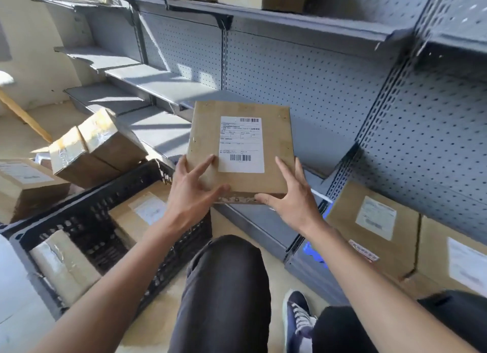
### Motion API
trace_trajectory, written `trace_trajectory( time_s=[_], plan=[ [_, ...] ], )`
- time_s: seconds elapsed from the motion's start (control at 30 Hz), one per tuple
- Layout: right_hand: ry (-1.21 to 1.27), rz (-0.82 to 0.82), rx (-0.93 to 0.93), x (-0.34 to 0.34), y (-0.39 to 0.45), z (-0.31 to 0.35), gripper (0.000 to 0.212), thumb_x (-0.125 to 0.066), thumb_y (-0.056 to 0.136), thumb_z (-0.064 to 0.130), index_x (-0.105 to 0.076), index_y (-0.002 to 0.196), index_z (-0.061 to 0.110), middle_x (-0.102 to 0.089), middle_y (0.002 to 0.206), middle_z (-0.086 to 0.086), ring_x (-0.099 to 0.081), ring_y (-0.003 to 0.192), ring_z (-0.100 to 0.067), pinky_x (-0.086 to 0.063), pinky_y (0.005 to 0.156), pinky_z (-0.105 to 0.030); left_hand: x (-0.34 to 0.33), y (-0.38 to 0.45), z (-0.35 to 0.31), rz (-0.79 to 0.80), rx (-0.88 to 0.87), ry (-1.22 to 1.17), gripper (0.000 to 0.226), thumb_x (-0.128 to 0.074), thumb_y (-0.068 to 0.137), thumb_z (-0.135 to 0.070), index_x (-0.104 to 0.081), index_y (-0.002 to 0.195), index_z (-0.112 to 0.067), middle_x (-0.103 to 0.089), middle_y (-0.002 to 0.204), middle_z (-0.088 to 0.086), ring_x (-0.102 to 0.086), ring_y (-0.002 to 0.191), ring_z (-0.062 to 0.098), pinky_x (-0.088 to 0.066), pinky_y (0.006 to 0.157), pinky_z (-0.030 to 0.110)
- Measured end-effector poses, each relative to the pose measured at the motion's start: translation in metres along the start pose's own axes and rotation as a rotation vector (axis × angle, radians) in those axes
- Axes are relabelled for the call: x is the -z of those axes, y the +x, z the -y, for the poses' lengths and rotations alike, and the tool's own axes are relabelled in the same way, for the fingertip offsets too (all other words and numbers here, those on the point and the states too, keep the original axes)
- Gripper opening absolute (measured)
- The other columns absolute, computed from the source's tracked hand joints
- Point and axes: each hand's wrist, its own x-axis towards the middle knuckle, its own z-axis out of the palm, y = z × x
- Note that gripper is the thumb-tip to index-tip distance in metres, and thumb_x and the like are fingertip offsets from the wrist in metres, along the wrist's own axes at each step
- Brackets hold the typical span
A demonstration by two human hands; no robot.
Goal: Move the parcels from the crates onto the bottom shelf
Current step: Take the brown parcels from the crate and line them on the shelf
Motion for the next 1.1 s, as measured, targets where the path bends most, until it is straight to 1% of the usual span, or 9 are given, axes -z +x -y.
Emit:
trace_trajectory(
  time_s=[0.07,0.17,0.3,0.4,0.57,0.73,0.87,0.97,1.1],
  plan=[
    [-0.005,-0.025,-0.062,0.023,-0.010,-0.016,0.100,-0.080,0.077,0.053,-0.020,0.157,0.042,0.008,0.168,0.002,-0.008,0.153,-0.014,-0.014,0.109,-0.019,-0.022,0.007,-0.017,0.041,-0.047,-0.019,0.078,-0.078,0.077,-0.061,-0.042,0.145,-0.055,-0.014,0.164,0.002,-0.022,0.150,0.027,-0.029,0.121,0.052],
    [-0.027,-0.084,-0.134,0.055,-0.024,-0.040,0.099,-0.078,0.078,0.053,-0.018,0.156,0.044,0.010,0.167,0.004,-0.005,0.153,-0.010,-0.013,0.110,-0.018,-0.059,0.015,-0.043,0.111,-0.101,-0.059,0.076,-0.078,0.077,-0.059,-0.043,0.145,-0.055,-0.013,0.165,0.002,-0.020,0.151,0.027,-0.029,0.121,0.051],
    [-0.071,-0.136,-0.220,0.090,-0.039,-0.067,0.100,-0.079,0.077,0.054,-0.017,0.156,0.047,0.012,0.167,0.003,0.001,0.153,-0.011,-0.015,0.119,-0.030,-0.104,0.020,-0.074,0.191,-0.153,-0.098,0.075,-0.079,0.079,-0.055,-0.045,0.145,-0.052,-0.014,0.164,0.003,-0.022,0.150,0.027,-0.029,0.122,0.049],
    [-0.126,-0.176,-0.268,0.110,-0.049,-0.087,0.103,-0.081,0.074,0.057,-0.016,0.154,0.051,0.014,0.167,0.002,-0.003,0.154,-0.015,-0.020,0.120,-0.037,-0.134,0.021,-0.091,0.235,-0.193,-0.115,0.075,-0.079,0.079,-0.056,-0.044,0.145,-0.052,-0.015,0.163,0.005,-0.019,0.151,0.025,-0.026,0.123,0.046],
    [-0.185,-0.270,-0.334,0.151,-0.078,-0.123,0.104,-0.082,0.072,0.057,-0.020,0.155,0.049,0.014,0.166,0.003,-0.006,0.154,-0.018,-0.021,0.119,-0.034,-0.185,0.014,-0.126,0.362,-0.258,-0.140,0.080,-0.074,0.073,-0.070,-0.037,0.143,-0.060,-0.015,0.162,0.000,-0.021,0.151,0.025,-0.038,0.116,0.052],
    [-0.270,-0.348,-0.417,0.200,-0.125,-0.163,0.104,-0.083,0.072,0.055,-0.024,0.156,0.041,0.023,0.164,0.009,-0.014,0.152,-0.021,-0.028,0.117,-0.040,-0.240,-0.011,-0.186,0.510,-0.343,-0.110,0.085,-0.079,0.075,-0.060,-0.036,0.149,-0.053,-0.008,0.165,0.002,-0.011,0.153,0.025,-0.028,0.122,0.049],
    [-0.303,-0.384,-0.522,0.241,-0.168,-0.197,0.104,-0.081,0.072,0.059,-0.022,0.156,0.042,0.022,0.164,0.013,-0.011,0.153,-0.023,-0.028,0.119,-0.048,-0.291,-0.033,-0.233,0.637,-0.409,-0.065,0.088,-0.079,0.079,-0.053,-0.031,0.153,-0.048,-0.007,0.163,0.006,-0.013,0.151,0.028,-0.025,0.123,0.051],
    [-0.300,-0.422,-0.553,0.271,-0.205,-0.220,0.104,-0.082,0.072,0.056,-0.021,0.156,0.045,0.022,0.165,0.011,-0.008,0.154,-0.021,-0.023,0.122,-0.045,-0.327,-0.058,-0.268,0.714,-0.478,0.001,0.087,-0.075,0.084,-0.049,-0.026,0.155,-0.048,-0.010,0.159,0.009,-0.015,0.148,0.028,-0.021,0.124,0.044],
    [-0.311,-0.473,-0.595,0.308,-0.254,-0.242,0.099,-0.083,0.073,0.050,-0.026,0.154,0.045,0.017,0.166,0.011,-0.013,0.153,-0.018,-0.027,0.118,-0.039,-0.370,-0.088,-0.309,0.815,-0.562,0.005,0.083,-0.073,0.088,-0.045,-0.024,0.156,-0.047,-0.016,0.148,0.004,-0.026,0.140,0.032,-0.031,0.119,0.045]
  ],
)
